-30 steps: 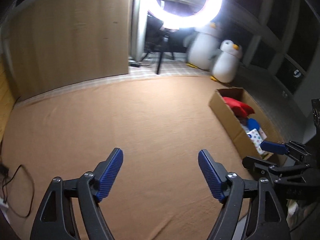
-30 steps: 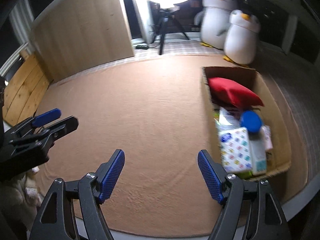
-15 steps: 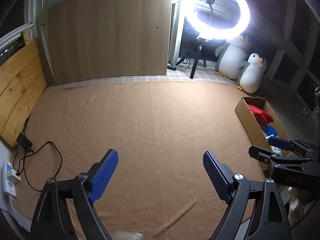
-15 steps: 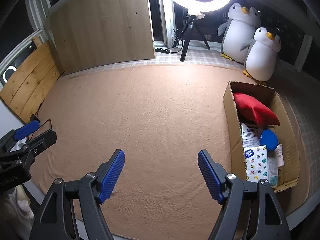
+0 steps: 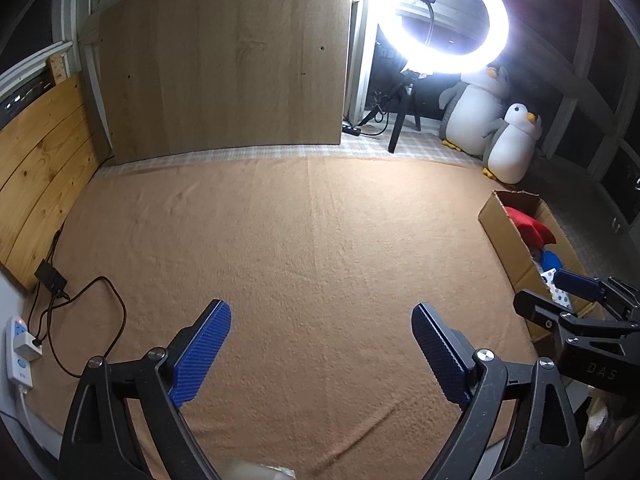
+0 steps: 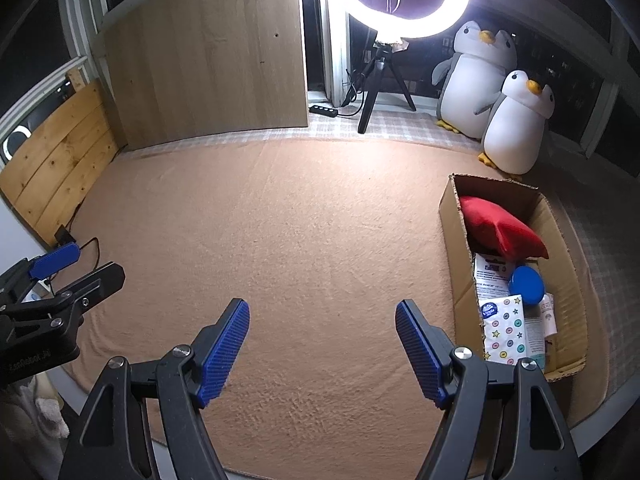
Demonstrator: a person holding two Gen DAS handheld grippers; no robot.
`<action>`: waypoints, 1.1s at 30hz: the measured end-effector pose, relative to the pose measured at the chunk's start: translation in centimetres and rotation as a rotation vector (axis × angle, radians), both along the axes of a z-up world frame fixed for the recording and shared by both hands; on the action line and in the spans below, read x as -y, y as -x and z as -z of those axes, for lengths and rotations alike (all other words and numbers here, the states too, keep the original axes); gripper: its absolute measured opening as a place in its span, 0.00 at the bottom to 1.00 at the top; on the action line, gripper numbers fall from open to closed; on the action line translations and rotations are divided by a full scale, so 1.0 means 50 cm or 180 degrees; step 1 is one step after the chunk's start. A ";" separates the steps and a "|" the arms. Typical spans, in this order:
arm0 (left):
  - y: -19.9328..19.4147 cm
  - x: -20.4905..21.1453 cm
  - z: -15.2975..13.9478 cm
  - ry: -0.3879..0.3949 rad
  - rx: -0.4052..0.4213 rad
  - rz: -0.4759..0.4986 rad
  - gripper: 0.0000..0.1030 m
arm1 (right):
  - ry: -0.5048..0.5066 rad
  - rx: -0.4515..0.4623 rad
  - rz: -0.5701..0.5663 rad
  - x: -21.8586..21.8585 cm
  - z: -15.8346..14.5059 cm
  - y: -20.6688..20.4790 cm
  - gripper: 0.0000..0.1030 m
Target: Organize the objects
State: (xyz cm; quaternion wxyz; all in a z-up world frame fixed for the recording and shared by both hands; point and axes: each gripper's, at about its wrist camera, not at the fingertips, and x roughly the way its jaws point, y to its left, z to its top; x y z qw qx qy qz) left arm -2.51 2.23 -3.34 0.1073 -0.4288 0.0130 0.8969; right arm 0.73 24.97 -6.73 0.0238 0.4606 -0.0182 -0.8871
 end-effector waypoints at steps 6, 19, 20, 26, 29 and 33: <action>0.011 0.000 0.010 -0.0005 0.0049 -0.0016 0.91 | -0.0002 0.0031 -0.0009 0.004 0.007 0.010 0.70; 0.025 -0.005 0.022 -0.0008 0.0101 -0.0025 0.92 | -0.0001 0.0058 0.0021 0.002 0.016 0.018 0.70; 0.026 -0.005 0.023 -0.0006 0.0100 -0.0021 0.92 | -0.0006 0.0059 0.0026 0.001 0.016 0.018 0.70; 0.026 -0.009 0.025 -0.0001 0.0114 -0.0006 0.92 | 0.0001 0.0075 0.0049 -0.003 0.019 0.019 0.70; 0.026 -0.010 0.026 0.0005 0.0118 -0.0006 0.92 | 0.0007 0.0084 0.0045 0.000 0.020 0.019 0.70; 0.024 -0.008 0.030 0.0011 0.0135 -0.0013 0.92 | 0.0013 0.0095 0.0034 0.002 0.023 0.020 0.70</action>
